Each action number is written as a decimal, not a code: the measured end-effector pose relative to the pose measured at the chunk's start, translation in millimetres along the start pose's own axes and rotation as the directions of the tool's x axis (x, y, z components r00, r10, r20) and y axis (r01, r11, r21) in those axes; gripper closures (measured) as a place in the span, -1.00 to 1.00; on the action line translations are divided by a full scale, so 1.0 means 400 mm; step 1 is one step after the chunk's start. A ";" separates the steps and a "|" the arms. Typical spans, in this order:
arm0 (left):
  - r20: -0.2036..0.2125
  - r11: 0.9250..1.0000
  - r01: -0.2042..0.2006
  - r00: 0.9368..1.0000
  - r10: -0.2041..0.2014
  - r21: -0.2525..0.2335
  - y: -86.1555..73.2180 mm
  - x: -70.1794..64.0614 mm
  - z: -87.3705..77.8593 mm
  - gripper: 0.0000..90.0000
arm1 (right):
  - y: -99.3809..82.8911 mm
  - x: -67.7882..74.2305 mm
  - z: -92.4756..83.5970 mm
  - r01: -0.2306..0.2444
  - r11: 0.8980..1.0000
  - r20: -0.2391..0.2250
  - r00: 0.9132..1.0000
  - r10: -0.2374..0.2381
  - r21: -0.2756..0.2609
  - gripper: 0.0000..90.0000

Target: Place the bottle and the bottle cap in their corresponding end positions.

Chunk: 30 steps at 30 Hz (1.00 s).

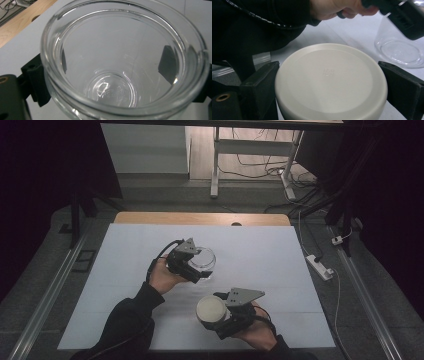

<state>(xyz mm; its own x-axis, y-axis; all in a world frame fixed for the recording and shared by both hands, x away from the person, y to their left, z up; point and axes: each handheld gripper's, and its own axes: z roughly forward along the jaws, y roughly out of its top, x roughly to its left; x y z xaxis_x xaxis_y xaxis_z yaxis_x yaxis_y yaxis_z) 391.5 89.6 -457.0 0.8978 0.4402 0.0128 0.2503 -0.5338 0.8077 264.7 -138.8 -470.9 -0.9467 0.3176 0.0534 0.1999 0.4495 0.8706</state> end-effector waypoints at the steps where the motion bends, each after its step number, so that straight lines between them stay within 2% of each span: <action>1: -0.001 1.000 0.004 1.000 -0.004 -0.002 -0.001 0.002 0.003 -0.85 | -0.002 -0.001 0.004 0.002 1.000 0.000 1.000 -0.002 0.002 -0.83; 13: -0.023 1.000 0.023 0.999 -0.023 0.001 -0.004 0.031 0.033 -0.85 | -0.025 -0.012 0.047 -0.002 0.999 0.012 1.000 0.001 0.034 -0.83; 24: -0.033 1.000 0.022 0.999 -0.022 0.011 -0.009 0.044 0.066 -0.85 | -0.045 -0.027 0.091 0.001 0.997 0.024 1.000 -0.002 0.079 -0.83; 30: -0.049 0.999 0.034 0.998 -0.033 0.018 -0.022 0.055 0.080 -0.85 | -0.065 -0.043 0.117 -0.030 0.994 0.024 0.999 0.028 0.108 -0.83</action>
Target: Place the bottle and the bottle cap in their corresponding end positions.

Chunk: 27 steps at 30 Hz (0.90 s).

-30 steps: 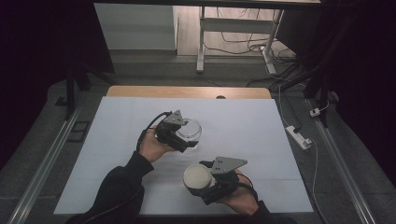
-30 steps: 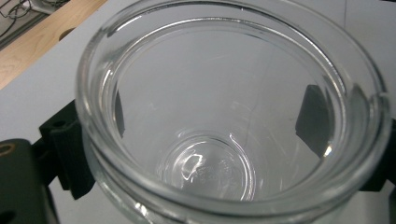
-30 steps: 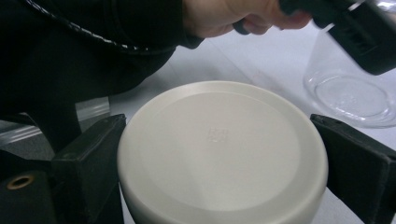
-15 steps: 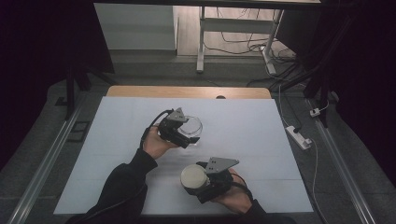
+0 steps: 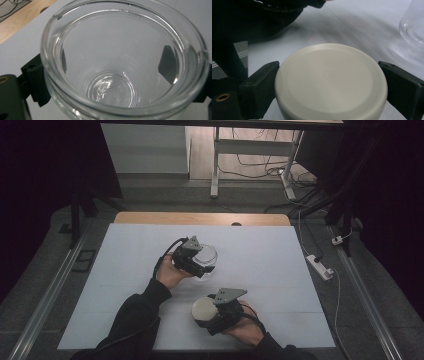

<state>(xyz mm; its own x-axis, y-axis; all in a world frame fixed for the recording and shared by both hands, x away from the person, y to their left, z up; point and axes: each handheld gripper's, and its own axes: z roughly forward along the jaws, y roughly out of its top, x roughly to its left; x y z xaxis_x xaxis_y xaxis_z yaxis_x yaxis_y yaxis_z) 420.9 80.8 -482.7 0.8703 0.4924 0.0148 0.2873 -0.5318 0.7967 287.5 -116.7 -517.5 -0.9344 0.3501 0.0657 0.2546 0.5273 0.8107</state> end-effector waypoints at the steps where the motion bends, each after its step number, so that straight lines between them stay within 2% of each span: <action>1: -0.003 1.000 0.001 1.000 -0.001 0.001 -0.002 0.002 0.002 -0.85 | -0.002 -0.001 0.004 0.001 1.000 0.002 1.000 -0.001 0.006 -0.83; 7: -0.007 1.000 0.020 1.000 -0.020 0.002 -0.014 0.010 0.018 -0.85 | -0.008 -0.007 0.019 0.000 1.000 0.015 1.000 -0.001 0.031 -0.83; 17: -0.023 1.000 0.020 1.000 -0.019 0.017 -0.025 0.016 0.039 -0.85 | -0.017 -0.021 0.041 0.001 0.997 0.037 0.999 -0.004 0.076 -0.84; 27: -0.027 1.000 0.027 0.999 -0.027 0.005 -0.029 0.016 0.049 -0.85 | -0.022 -0.020 0.060 0.019 0.992 0.045 0.999 -0.025 0.124 -0.84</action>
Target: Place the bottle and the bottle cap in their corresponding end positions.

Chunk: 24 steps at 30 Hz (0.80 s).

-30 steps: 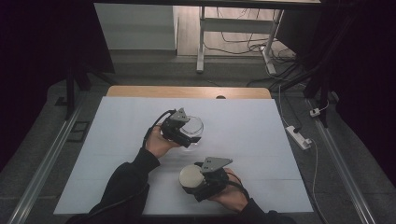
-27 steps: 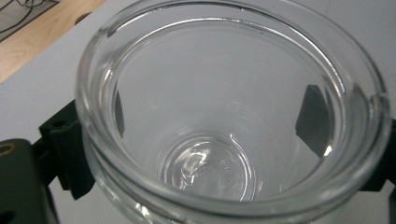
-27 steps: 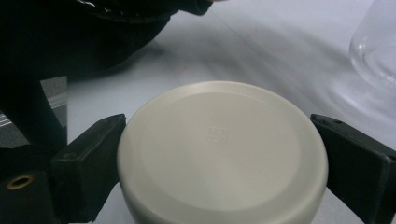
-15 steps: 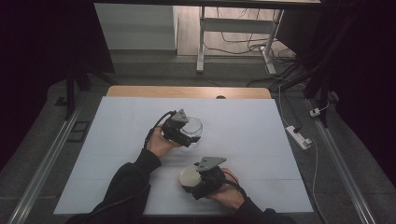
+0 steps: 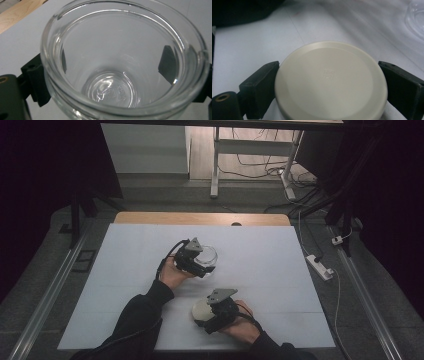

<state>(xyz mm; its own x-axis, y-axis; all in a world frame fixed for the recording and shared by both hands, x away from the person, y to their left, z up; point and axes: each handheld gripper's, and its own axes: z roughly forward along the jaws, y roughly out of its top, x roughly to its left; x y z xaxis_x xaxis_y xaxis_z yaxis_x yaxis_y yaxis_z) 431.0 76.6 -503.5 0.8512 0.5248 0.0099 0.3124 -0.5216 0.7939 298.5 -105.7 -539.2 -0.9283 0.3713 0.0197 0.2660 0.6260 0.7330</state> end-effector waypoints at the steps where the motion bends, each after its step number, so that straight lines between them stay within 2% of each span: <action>1: -0.001 1.000 0.000 1.000 0.000 -0.002 -0.001 0.000 0.000 -0.85 | 0.000 0.000 0.002 0.002 1.000 0.001 1.000 -0.002 0.011 -0.84; 8: 0.007 1.000 0.012 1.000 -0.012 -0.010 -0.010 0.005 -0.003 -0.86 | 0.000 0.004 0.007 0.025 0.999 0.014 1.000 -0.025 0.039 -0.84; 10: 0.007 0.999 0.030 1.000 -0.030 -0.014 -0.012 0.007 -0.003 -0.86 | 0.001 0.006 0.008 0.026 0.999 0.017 1.000 -0.026 0.042 -0.84; 21: -0.005 0.999 0.039 0.999 -0.039 -0.013 -0.012 0.003 -0.003 -0.88 | 0.001 0.002 0.005 0.001 0.999 0.000 1.000 -0.001 0.034 -0.89; 24: 0.004 0.999 0.047 0.999 -0.047 -0.022 -0.011 0.004 -0.006 -0.90 | 0.003 0.003 0.003 0.002 1.000 -0.006 1.000 -0.002 0.028 -0.92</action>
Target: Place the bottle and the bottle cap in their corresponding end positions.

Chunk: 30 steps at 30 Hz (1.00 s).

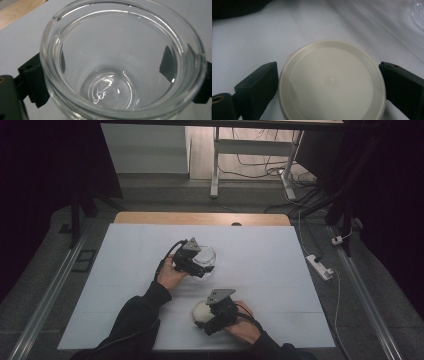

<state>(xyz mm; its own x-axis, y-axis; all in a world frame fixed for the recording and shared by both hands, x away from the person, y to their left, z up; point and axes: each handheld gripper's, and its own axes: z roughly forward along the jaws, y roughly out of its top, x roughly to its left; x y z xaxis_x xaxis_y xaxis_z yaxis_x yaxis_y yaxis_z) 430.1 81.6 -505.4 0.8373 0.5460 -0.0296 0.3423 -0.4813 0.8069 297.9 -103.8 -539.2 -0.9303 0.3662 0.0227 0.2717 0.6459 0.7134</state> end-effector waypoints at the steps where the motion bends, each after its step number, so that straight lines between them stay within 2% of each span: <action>1: 0.005 1.000 0.004 1.000 -0.004 -0.002 0.000 0.001 -0.001 -0.91 | 0.001 0.000 -0.001 0.001 1.000 -0.001 1.000 -0.001 -0.004 -0.92; 7: 0.020 1.000 0.004 1.000 -0.004 0.007 0.004 0.002 -0.006 -0.97 | 0.005 -0.002 -0.010 -0.006 1.000 -0.003 1.000 0.005 -0.024 -0.94; 14: 0.020 1.000 0.006 1.000 -0.006 0.023 0.000 -0.002 -0.013 -1.00 | 0.009 -0.006 -0.023 -0.009 0.999 0.001 1.000 0.009 -0.045 -0.95; 20: 0.019 0.999 0.026 0.999 -0.026 0.038 -0.023 0.004 -0.031 -1.00 | 0.011 -0.007 -0.034 -0.014 0.998 -0.001 1.000 0.014 -0.056 -0.95; 30: 0.051 0.998 0.056 0.997 -0.058 0.036 -0.053 -0.001 -0.070 -1.00 | 0.013 -0.008 -0.051 -0.017 0.997 -0.008 1.000 0.016 -0.078 -0.96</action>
<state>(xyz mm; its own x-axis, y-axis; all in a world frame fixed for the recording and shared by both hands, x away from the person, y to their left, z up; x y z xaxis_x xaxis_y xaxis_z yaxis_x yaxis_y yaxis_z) 410.8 110.8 -506.0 0.8368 0.5372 -0.1058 0.4036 -0.4746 0.7822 297.3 -115.4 -521.1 -0.9276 0.3715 0.0399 0.2675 0.5857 0.7651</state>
